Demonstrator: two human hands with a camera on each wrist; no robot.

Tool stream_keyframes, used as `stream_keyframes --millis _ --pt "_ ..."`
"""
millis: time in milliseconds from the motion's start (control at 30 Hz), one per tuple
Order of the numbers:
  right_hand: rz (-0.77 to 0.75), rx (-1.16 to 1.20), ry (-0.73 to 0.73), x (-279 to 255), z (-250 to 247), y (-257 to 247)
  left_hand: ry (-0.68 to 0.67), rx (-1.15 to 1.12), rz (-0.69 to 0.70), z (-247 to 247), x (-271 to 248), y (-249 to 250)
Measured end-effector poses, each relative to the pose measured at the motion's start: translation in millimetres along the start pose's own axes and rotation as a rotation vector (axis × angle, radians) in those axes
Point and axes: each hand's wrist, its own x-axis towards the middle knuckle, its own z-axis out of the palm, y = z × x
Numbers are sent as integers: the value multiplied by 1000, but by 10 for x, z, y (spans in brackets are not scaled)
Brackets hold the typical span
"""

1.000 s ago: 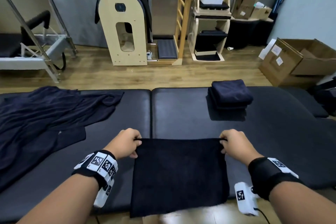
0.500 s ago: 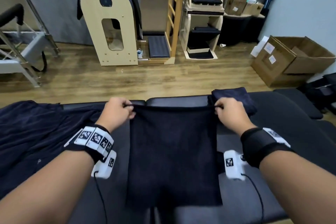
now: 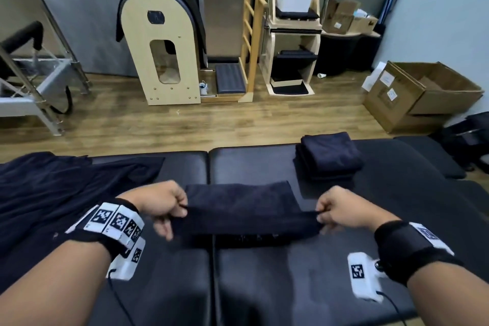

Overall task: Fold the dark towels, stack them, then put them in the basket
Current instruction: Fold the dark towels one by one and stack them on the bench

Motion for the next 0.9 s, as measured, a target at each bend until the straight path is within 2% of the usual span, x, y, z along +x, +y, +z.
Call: stream_keyframes --millis 67,100,133,200,300,433,533,600,767,833,900 --pt "80 160 -214 -186 59 143 -119 14 -54 159 -182 -77" --pt "93 182 -265 -264 74 189 -118 3 -56 245 -266 -107" --pt "94 180 -285 -287 82 216 -82 -15 -41 310 -323 -110" --pt "59 162 -253 -321 55 175 95 -71 25 421 -416 -59" --pt "0 191 -21 -225 -84 -61 378 -193 127 364 -407 114" --pt "-40 275 303 102 -354 -479 591 -372 218 9 -258 368" --pt "-102 240 513 352 -597 -858 719 -453 294 -423 -146 574" --pt "-153 264 615 496 -833 -1164 817 -413 393 -799 -195 716" --pt "-431 624 998 483 -1680 -1941 1196 -208 757 -1655 -752 1196" --pt "-552 665 1085 282 -1963 -2197 1271 -207 913 -1804 -1051 1382" --pt "-666 697 1152 77 -2099 -2343 1347 -164 995 -1829 -1269 1434"
